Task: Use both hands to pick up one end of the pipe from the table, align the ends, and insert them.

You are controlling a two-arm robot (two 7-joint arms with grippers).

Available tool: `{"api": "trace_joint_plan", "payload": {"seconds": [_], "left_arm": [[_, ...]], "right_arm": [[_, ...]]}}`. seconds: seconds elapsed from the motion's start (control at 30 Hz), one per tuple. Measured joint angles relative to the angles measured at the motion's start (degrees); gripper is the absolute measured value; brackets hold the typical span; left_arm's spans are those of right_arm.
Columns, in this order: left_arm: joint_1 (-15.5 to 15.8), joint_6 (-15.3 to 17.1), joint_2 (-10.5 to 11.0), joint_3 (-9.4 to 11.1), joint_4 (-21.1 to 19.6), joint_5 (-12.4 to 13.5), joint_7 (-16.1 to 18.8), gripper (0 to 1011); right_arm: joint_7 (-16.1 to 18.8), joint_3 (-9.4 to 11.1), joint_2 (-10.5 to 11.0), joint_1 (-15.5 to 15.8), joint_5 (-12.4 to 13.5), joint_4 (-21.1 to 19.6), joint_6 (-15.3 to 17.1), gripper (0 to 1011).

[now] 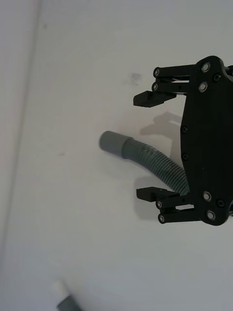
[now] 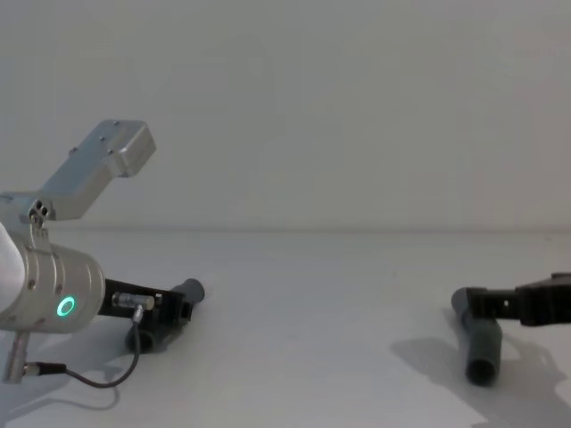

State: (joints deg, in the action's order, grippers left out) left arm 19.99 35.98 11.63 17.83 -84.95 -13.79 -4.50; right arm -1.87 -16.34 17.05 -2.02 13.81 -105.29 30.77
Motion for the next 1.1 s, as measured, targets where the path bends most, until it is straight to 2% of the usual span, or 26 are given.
{"api": "trace_joint_plan", "payload": {"seconds": [0.1,0.4,0.83,1.1], "left_arm": [[0.00,0.01,0.00,-0.01,0.00,0.00,0.00,327],[0.00,0.01,0.00,0.00,0.00,0.00,0.00,327],[0.00,0.01,0.00,-0.01,0.00,0.00,0.00,327],[0.00,0.01,0.00,-0.01,0.00,0.00,0.00,327]], "right_arm": [[-1.28,-0.41,-0.84,-0.53,-0.59,0.00,3.19,1002],[-3.12,-1.05,-2.78,-1.93,-1.46,0.07,8.16,1002],[-3.88,-1.76,-5.31,-3.93,-1.82,-0.46,11.41,1002],[-5.47,-2.12,-6.89,-4.66,-2.92,0.14,13.28,1002]]}}
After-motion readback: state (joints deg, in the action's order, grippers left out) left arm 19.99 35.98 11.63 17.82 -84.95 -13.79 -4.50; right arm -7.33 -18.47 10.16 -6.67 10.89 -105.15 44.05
